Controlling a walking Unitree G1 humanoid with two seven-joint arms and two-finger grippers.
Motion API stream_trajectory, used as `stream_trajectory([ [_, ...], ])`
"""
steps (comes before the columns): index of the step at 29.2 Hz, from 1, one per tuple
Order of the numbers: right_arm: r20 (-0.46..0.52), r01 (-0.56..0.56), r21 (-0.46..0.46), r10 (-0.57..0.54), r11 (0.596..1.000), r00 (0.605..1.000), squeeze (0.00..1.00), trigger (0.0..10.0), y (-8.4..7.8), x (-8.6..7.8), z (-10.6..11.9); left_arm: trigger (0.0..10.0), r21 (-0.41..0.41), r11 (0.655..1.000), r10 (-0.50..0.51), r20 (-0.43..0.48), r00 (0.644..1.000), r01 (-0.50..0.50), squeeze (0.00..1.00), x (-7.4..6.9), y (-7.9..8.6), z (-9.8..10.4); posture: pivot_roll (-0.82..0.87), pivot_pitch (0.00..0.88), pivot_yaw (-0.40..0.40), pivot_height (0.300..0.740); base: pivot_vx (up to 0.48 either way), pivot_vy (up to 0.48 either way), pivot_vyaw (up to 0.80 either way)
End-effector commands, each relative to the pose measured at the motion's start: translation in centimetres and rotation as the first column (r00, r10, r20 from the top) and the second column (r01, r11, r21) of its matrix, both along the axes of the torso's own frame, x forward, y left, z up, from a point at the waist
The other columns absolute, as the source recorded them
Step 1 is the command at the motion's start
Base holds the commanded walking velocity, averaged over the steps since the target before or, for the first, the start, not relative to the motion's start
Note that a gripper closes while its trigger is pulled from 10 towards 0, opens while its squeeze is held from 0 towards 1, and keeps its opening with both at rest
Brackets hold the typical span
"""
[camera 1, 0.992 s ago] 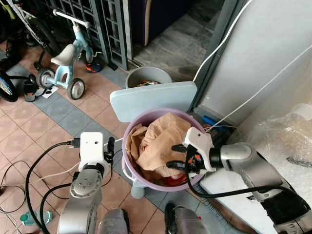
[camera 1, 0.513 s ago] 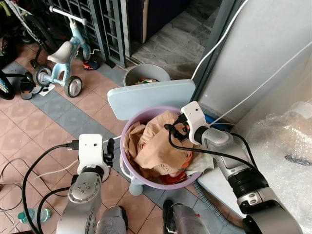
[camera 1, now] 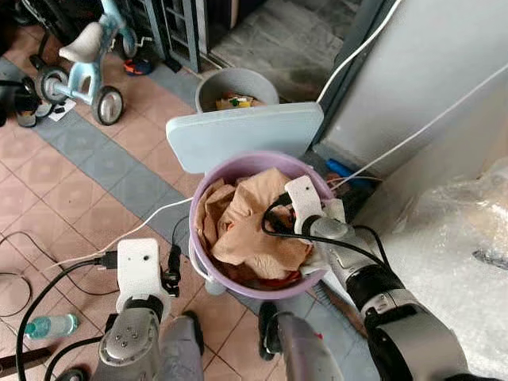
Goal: Clothes washing
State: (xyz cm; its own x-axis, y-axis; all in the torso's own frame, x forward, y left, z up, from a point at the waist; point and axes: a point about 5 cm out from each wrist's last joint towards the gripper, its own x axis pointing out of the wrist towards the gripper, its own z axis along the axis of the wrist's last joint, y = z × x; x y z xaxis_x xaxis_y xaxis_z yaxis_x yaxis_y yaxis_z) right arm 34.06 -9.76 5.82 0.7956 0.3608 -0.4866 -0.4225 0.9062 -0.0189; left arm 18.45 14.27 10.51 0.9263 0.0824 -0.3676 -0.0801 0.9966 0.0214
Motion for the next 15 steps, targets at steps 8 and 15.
stream_trajectory([
  [8,-0.067,0.079,0.1,-0.072,0.992,0.995,0.0,0.0,-1.0,-0.8,-1.6,10.0,-0.004,1.0,0.01,-0.018,1.0,-0.01,0.0,-0.1,0.0,0.0,0.19,0.353,-0.068,0.74,0.0,0.0,0.0],
  [15,0.049,0.171,0.175,-0.182,0.97,0.982,0.0,0.0,-2.1,0.4,0.1,10.0,-0.007,1.0,0.02,-0.005,1.0,-0.02,0.0,0.3,-0.2,0.1,0.19,0.332,-0.076,0.74,0.0,0.0,0.0],
])
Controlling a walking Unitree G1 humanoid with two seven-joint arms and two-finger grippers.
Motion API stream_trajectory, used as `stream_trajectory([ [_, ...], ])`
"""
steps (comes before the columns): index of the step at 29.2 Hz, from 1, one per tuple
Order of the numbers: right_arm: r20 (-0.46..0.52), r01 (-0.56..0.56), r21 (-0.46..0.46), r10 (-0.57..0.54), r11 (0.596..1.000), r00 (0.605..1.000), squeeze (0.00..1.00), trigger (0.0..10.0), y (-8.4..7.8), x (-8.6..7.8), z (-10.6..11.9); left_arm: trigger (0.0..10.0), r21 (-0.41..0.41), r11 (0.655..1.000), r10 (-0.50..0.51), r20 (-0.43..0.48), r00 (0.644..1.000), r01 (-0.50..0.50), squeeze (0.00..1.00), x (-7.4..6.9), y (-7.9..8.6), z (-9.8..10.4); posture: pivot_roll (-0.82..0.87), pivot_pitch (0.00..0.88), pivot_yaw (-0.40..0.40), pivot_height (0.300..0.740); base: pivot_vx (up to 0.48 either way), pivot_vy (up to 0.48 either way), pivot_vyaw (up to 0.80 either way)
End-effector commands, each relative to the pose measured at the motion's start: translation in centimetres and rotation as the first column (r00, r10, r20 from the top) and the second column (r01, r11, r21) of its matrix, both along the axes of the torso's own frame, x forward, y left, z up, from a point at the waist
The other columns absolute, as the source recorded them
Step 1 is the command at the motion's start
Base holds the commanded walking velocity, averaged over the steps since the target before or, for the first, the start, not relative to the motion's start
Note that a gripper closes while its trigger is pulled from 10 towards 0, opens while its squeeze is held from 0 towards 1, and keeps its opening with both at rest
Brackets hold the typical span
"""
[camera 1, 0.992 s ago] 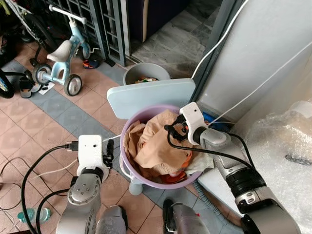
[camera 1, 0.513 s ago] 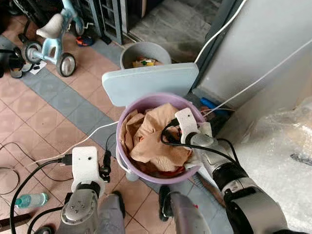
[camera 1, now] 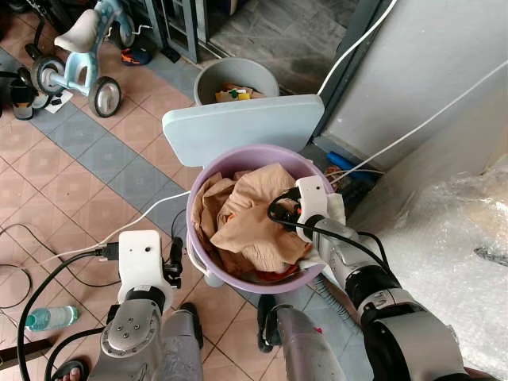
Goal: Clothes washing
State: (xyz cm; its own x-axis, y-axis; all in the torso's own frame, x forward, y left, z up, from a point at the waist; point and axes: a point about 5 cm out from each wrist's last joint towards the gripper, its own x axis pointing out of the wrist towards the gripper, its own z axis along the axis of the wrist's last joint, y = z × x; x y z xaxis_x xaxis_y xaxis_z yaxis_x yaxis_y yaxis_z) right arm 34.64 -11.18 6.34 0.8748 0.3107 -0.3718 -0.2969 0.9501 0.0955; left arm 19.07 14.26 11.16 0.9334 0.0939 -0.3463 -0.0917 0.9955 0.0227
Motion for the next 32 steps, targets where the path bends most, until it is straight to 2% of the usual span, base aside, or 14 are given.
stream_trajectory([
  [1,-0.01,0.038,0.028,-0.038,0.999,0.999,0.0,0.0,-0.7,-0.1,-0.4,10.0,-0.01,1.0,0.008,-0.027,1.0,-0.009,0.0,-0.2,-0.2,-0.5,0.19,0.33,-0.077,0.74,0.0,0.0,0.0],
  [11,-0.026,0.012,0.048,-0.011,0.999,1.0,0.0,0.0,-0.1,-0.2,-0.6,10.0,-0.016,1.0,0.015,-0.022,1.0,-0.015,0.0,0.2,-0.1,-0.6,0.18,0.314,-0.079,0.74,0.0,0.0,0.0],
  [15,-0.163,-0.089,0.024,0.091,0.996,0.982,0.0,0.0,0.8,-1.7,-2.7,10.0,-0.017,1.0,0.015,-0.023,1.0,-0.015,0.0,0.2,-0.1,-0.7,0.19,0.31,-0.082,0.74,0.0,0.0,0.0],
  [18,-0.185,-0.111,0.005,0.11,0.994,0.977,0.0,0.0,1.1,-2.3,-3.4,10.0,-0.012,1.0,0.019,-0.023,1.0,-0.019,0.0,0.2,0.0,-0.7,0.19,0.309,-0.085,0.74,0.0,0.0,0.0],
  [26,-0.06,-0.033,0.04,0.035,0.999,0.998,0.0,0.0,1.5,-1.2,-1.8,10.0,-0.005,1.0,0.026,-0.018,1.0,-0.026,0.0,0.4,0.2,-0.9,0.19,0.29,-0.085,0.74,0.0,0.0,0.0],
  [32,0.072,0.031,0.138,-0.041,0.99,0.997,0.0,0.0,1.2,0.1,0.9,10.0,-0.01,1.0,0.008,0.017,1.0,-0.008,0.0,2.1,-0.2,-1.1,0.15,0.211,-0.084,0.74,0.0,0.0,0.0],
])
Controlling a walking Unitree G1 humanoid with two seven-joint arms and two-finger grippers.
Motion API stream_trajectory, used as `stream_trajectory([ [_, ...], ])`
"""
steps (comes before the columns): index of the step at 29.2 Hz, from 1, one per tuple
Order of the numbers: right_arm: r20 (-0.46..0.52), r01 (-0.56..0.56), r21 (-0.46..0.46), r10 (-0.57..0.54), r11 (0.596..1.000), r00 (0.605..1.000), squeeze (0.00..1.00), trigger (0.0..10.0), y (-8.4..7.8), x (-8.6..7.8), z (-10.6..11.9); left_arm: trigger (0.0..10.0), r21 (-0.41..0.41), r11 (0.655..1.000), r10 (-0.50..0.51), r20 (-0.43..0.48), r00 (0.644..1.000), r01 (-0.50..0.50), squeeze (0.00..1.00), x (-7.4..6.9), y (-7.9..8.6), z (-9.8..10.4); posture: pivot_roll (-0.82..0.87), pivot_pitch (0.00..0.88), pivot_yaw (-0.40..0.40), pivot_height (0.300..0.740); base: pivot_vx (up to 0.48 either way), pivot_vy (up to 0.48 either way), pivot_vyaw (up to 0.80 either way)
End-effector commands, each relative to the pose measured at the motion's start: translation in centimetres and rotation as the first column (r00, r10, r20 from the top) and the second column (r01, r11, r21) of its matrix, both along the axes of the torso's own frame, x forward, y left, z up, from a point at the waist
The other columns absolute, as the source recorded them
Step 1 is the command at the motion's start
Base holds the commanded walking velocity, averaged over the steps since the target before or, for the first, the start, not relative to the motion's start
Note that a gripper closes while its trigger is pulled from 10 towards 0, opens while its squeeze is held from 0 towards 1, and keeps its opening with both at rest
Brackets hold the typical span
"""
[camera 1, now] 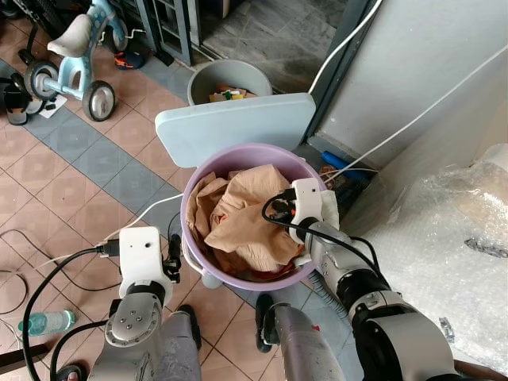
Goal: Clothes washing
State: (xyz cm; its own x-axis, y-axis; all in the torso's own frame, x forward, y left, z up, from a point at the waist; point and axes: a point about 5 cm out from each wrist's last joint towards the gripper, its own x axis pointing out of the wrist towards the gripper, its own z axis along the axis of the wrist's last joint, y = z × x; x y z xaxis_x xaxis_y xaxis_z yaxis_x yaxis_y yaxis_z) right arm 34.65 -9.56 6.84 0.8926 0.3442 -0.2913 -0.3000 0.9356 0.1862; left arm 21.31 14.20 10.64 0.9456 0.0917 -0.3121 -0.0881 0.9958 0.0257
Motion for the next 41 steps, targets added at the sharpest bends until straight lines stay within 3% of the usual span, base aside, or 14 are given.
stream_trajectory([
  [1,0.052,0.048,0.041,-0.05,0.998,0.997,0.0,0.0,-0.5,0.5,1.1,10.0,-0.019,1.0,0.007,-0.008,1.0,-0.007,0.0,0.5,-0.3,-0.6,0.14,0.192,-0.082,0.74,0.0,0.0,0.0],
  [7,0.135,0.115,0.111,-0.13,0.987,0.982,0.0,0.0,-1.6,1.9,4.0,10.0,-0.024,1.0,-0.016,0.028,0.999,0.017,0.0,2.7,-0.7,-0.7,0.1,0.121,-0.063,0.74,0.0,0.0,0.0],
  [11,0.247,0.167,0.18,-0.209,0.969,0.946,0.0,0.0,-2.8,3.0,7.6,10.0,-0.026,0.999,-0.036,0.072,0.997,0.038,0.0,4.0,-1.2,-0.2,0.07,0.089,-0.047,0.74,0.0,0.0,0.0],
  [16,0.48,0.172,0.295,-0.302,0.94,0.824,0.0,0.0,-4.4,4.1,16.0,10.0,-0.018,0.998,-0.05,0.136,0.989,0.053,0.0,6.0,-1.4,0.4,0.03,0.024,-0.009,0.74,0.0,0.0,0.0],
  [17,0.48,0.172,0.295,-0.302,0.94,0.824,0.0,0.0,-4.4,4.1,16.0,10.0,-0.018,0.998,-0.05,0.136,0.989,0.053,0.0,6.0,-1.4,0.4,0.03,0.024,-0.009,0.74,0.0,0.0,0.0],
  [19,0.531,0.141,0.349,-0.32,0.926,0.784,0.0,0.0,-5.0,3.6,18.8,10.0,-0.024,0.998,-0.053,0.161,0.985,0.058,0.0,6.6,-1.4,0.7,0.02,0.004,-0.001,0.74,0.0,0.0,0.0],
  [21,0.538,0.084,0.39,-0.301,0.917,0.787,0.0,0.0,-4.8,3.1,20.0,10.0,-0.029,0.997,-0.061,0.166,0.984,0.066,0.0,7.0,-1.5,0.7,0.01,0.0,-0.002,0.74,0.0,0.0,0.0],
  [25,0.553,-0.014,0.37,-0.208,0.929,0.807,0.0,0.0,-3.5,1.9,20.4,10.0,-0.028,0.997,-0.067,0.174,0.983,0.073,0.0,7.6,-1.8,0.5,0.0,0.0,-0.006,0.74,0.0,0.0,0.0],
  [28,0.617,-0.158,0.245,-0.028,0.957,0.787,0.0,0.0,-1.8,0.1,20.6,10.0,-0.042,0.997,-0.058,0.185,0.981,0.067,0.0,7.8,-2.0,0.7,0.0,0.0,-0.004,0.74,0.0,0.0,0.0],
  [34,0.635,-0.287,0.199,0.101,0.937,0.766,0.0,0.0,-1.1,-2.5,21.6,10.0,-0.051,0.996,-0.056,0.202,0.978,0.067,0.0,7.7,-2.1,0.5,-0.01,0.0,-0.003,0.74,0.0,0.0,0.0],
  [37,0.656,-0.267,0.125,0.122,0.955,0.745,0.0,0.0,-1.3,-3.6,21.3,10.0,-0.045,0.997,-0.049,0.223,0.974,0.06,0.0,7.8,-2.0,0.7,-0.01,0.0,-0.002,0.74,0.0,0.0,0.0],
  [38,0.675,-0.115,0.109,0.011,0.987,0.738,0.0,0.0,-2.4,-4.4,20.6,10.0,-0.033,0.997,-0.056,0.226,0.972,0.065,0.0,7.7,-1.9,0.6,-0.02,0.0,0.002,0.74,0.0,0.0,0.0],
  [39,0.675,-0.052,0.116,-0.041,0.992,0.736,0.0,0.0,-2.9,-4.7,20.2,10.0,-0.028,0.997,-0.063,0.225,0.972,0.071,0.0,7.7,-2.0,0.5,-0.02,0.0,0.004,0.74,0.0,0.0,0.0],
  [41,0.674,-0.014,0.119,-0.071,0.993,0.735,0.0,0.0,-3.2,-4.9,19.9,10.0,-0.025,0.997,-0.067,0.225,0.972,0.074,0.0,7.7,-2.0,0.4,-0.02,0.0,0.004,0.74,0.0,0.0,0.0],
])
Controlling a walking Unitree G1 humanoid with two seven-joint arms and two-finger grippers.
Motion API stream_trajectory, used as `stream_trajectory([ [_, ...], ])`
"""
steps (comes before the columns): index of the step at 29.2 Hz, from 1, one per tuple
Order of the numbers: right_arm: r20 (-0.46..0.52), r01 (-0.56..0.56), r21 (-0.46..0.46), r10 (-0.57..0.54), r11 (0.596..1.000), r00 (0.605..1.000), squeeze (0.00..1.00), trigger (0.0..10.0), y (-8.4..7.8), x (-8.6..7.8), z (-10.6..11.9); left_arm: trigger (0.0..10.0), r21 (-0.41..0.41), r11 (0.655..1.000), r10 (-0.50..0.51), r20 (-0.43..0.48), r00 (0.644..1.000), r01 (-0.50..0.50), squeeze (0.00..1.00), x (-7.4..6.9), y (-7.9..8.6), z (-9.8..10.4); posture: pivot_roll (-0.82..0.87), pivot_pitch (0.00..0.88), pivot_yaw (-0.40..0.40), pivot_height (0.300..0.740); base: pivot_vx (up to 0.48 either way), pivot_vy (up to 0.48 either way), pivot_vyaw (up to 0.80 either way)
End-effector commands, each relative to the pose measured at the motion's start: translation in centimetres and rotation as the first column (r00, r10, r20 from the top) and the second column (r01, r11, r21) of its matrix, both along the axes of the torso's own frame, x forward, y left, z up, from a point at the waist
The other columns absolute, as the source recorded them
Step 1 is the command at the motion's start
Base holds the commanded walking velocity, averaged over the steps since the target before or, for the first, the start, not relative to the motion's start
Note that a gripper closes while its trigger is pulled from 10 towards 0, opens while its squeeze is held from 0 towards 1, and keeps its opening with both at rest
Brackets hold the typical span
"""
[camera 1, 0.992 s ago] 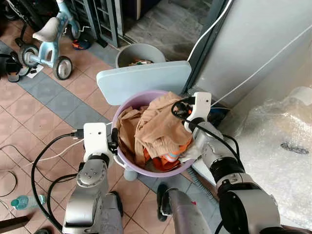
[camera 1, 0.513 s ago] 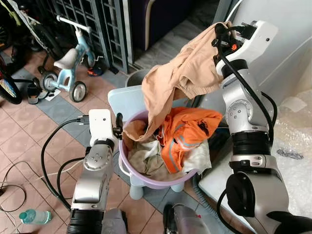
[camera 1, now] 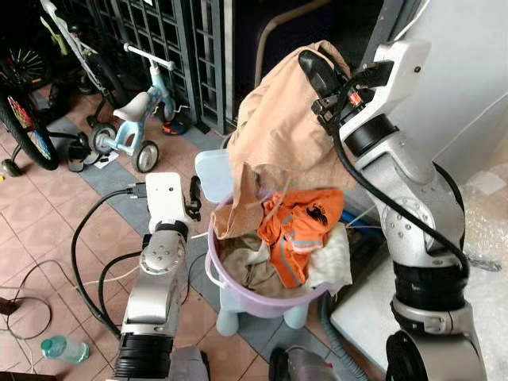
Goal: Clothes washing
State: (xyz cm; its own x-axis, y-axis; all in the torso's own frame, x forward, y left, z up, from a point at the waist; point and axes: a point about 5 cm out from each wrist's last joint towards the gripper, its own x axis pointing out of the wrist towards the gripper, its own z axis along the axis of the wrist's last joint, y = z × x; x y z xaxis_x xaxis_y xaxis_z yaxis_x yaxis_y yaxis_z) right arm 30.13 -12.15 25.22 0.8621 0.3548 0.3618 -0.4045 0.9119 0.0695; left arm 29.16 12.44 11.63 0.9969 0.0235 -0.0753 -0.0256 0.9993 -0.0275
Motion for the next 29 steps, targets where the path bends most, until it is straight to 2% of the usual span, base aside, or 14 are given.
stream_trajectory([
  [1,0.063,0.081,-0.002,-0.081,0.997,0.995,0.0,0.0,-0.7,-0.4,1.0,10.0,0.007,1.0,-0.01,-0.019,1.0,0.01,0.0,-0.1,-0.4,-0.5,-0.03,0.0,0.009,0.74,0.0,0.0,0.0],
  [7,0.014,0.106,-0.024,-0.106,0.994,0.994,0.0,0.2,-0.7,-0.6,-0.1,10.0,0.003,1.0,-0.012,-0.023,1.0,0.013,0.0,0.0,-0.5,-0.6,-0.03,0.003,0.019,0.74,0.0,0.0,0.0],
  [8,0.014,0.118,-0.039,-0.118,0.992,0.993,0.0,2.8,-0.8,-0.6,-0.3,10.0,0.006,1.0,-0.012,-0.022,1.0,0.012,0.0,0.0,-0.5,-0.6,-0.03,0.003,0.019,0.74,0.0,0.0,0.0],
  [9,0.008,0.131,-0.048,-0.13,0.99,0.991,0.0,2.2,-0.9,-0.7,-0.6,10.0,0.008,1.0,-0.011,-0.021,1.0,0.011,0.0,0.0,-0.4,-0.6,-0.03,0.008,0.023,0.74,-0.259,0.0,0.0],
  [10,0.004,0.145,-0.053,-0.145,0.988,0.989,0.0,2.7,-1.0,-0.8,-0.9,10.0,0.012,1.0,-0.009,-0.021,1.0,0.009,0.0,0.0,-0.3,-0.6,-0.03,0.01,0.024,0.74,-0.296,0.0,0.0],
  [12,0.001,0.155,-0.054,-0.155,0.986,0.988,0.0,2.7,-1.1,-0.8,-1.0,10.0,0.014,1.0,-0.008,-0.021,1.0,0.008,0.0,0.0,-0.2,-0.6,-0.03,0.011,0.023,0.74,-0.296,0.0,0.0],
  [13,-0.002,0.162,-0.055,-0.162,0.985,0.987,0.0,7.5,-1.1,-0.9,-1.1,10.0,0.015,1.0,-0.007,-0.022,1.0,0.007,0.0,-0.1,-0.1,-0.7,-0.03,0.015,0.024,0.74,-0.341,-0.247,0.0],
  [14,-0.005,0.166,-0.055,-0.167,0.985,0.986,0.0,10.0,-1.1,-0.8,-1.2,10.0,0.015,1.0,-0.007,-0.024,1.0,0.008,0.0,-0.1,-0.1,-0.7,-0.03,0.017,0.024,0.74,-0.334,-0.251,0.0],
  [24,0.017,0.197,-0.071,-0.196,0.978,0.98,0.0,10.0,-1.1,-0.2,-0.8,10.0,0.023,1.0,-0.012,-0.03,0.999,0.013,0.0,-0.1,0.0,-0.8,-0.03,0.019,0.028,0.74,-0.365,-0.264,0.0],
  [29,0.015,0.21,-0.076,-0.21,0.975,0.978,0.0,10.0,-0.9,0.0,-0.8,10.0,0.006,1.0,-0.025,-0.012,1.0,0.025,0.0,0.0,-0.1,-0.7,-0.02,0.011,0.015,0.74,0.0,0.0,-0.36],
])
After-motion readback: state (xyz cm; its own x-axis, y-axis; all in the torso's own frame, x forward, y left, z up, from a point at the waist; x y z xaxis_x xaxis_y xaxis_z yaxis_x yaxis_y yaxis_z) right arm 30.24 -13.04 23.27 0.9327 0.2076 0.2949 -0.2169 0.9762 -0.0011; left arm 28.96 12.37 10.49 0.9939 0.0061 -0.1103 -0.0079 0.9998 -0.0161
